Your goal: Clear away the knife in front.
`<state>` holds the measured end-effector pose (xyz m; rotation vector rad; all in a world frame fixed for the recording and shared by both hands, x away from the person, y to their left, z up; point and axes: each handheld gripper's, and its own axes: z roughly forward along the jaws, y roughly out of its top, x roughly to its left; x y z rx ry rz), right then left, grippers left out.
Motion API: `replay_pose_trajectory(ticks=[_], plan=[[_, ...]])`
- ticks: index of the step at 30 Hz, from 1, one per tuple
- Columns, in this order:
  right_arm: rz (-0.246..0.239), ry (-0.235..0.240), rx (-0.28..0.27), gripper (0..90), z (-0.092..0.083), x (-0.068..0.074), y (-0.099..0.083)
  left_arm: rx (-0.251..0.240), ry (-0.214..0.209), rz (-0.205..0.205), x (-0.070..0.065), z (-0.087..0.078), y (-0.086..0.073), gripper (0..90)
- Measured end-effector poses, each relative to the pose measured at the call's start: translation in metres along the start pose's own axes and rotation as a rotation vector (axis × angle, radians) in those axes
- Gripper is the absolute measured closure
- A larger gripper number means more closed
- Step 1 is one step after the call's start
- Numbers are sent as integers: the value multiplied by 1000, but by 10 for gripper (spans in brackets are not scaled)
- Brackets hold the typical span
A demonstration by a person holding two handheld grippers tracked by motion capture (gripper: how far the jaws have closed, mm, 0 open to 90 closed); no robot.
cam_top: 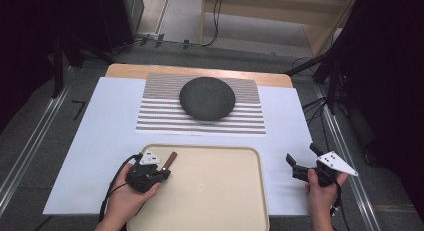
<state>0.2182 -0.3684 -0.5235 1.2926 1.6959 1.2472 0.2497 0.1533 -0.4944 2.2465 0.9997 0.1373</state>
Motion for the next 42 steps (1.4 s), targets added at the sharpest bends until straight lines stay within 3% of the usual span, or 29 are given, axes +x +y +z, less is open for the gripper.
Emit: replay_pose_trajectory(ticks=[7, 20, 23, 26, 33, 40, 42], plan=[[1, -4, -1, 0, 0, 0, 0, -11, -34, 11, 12, -10, -11, 900], [0, 3, 1, 0, 0, 0, 0, -28, -4, -5, 28, -18, -17, 900], [-2, 3, 1, 0, 0, 0, 0, -47, -22, 3, 28, -18, -18, 897], [-4, 6, 1, 0, 0, 0, 0, -95, -41, -13, 29, -21, -19, 825], [-3, 9, 3, 0, 0, 0, 0, -244, -68, 18, 26, -34, -16, 603], [-5, 13, 1, 0, 0, 0, 0, -351, -33, 35, 26, -44, -17, 373], [-3, 14, 0, 0, 0, 0, 0, -369, -43, 34, 28, -46, -17, 298]])
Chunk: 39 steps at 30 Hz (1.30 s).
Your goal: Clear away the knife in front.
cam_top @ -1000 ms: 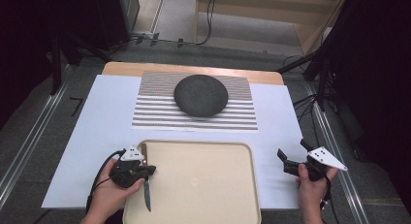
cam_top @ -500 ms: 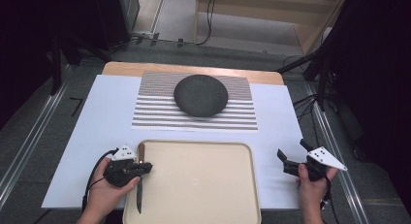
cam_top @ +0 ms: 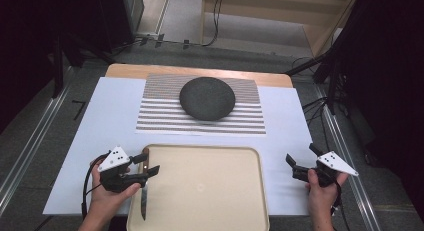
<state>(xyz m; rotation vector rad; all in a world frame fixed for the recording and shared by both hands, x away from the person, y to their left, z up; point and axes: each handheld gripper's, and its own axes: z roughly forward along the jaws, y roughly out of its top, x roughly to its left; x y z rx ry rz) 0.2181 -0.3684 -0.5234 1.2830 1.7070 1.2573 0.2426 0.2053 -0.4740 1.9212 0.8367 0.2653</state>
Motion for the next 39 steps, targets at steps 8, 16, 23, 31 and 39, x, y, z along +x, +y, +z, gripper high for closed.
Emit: replay_pose_trajectory(ticks=[8, 16, 23, 31, 39], plan=[[-1, 1, 0, 0, 0, 0, 0, -47, 11, -3, 10, -9, 1, 109], [0, 1, -1, 0, 0, 0, 0, -88, 50, -26, 26, -24, 0, 0], [1, 2, -3, 0, 0, 0, 0, -114, 95, -40, 41, -35, -4, 0], [5, 3, -4, 0, -1, -1, 0, -137, 145, -47, 58, -49, -10, 0], [11, 2, -7, 0, -1, -2, 0, -155, 188, -66, 76, -61, -18, 0]])
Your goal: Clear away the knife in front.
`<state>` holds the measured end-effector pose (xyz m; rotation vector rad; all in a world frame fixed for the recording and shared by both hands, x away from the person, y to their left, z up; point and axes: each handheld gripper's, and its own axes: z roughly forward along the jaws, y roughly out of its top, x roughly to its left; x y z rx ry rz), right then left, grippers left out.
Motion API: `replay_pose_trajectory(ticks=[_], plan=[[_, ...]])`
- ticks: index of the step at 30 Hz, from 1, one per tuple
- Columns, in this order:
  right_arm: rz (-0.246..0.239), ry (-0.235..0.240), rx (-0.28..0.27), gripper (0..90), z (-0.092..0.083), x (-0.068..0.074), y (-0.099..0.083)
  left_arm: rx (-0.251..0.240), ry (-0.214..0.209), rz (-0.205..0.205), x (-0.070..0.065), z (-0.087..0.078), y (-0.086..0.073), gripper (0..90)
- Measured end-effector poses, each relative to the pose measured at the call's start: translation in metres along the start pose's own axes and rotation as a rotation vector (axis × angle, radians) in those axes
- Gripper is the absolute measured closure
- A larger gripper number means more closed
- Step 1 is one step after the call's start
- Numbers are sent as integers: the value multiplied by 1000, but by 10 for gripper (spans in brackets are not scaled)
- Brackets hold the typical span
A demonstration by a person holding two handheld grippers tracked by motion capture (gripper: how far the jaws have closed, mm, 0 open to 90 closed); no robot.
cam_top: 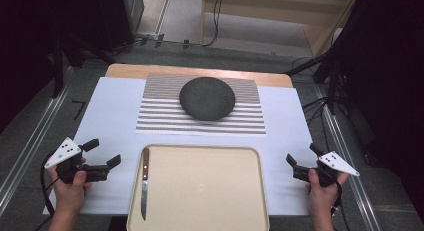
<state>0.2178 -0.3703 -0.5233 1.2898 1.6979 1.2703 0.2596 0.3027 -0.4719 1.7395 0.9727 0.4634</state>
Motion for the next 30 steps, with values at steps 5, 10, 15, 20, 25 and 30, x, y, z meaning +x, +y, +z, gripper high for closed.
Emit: replay_pose_trajectory(ticks=[5, 10, 15, 20, 25, 30], plan=[[4, 0, -2, 0, 0, 0, 0, -5, 27, -5, 9, -5, -3, 0], [4, 0, -3, 0, 0, 0, 0, -19, 55, -29, 22, -12, -6, 0], [9, 4, -8, 0, -1, -1, 0, -31, 74, -33, 31, -19, -11, 0], [25, 10, -16, 0, -3, -3, -1, -63, 58, -94, 39, -20, -17, 0], [32, 16, -22, 0, -3, -4, -1, -103, 52, -124, 42, -23, -21, 0], [26, 8, -14, 0, -2, -3, 0, -110, 69, -130, 41, -19, -21, 0]])
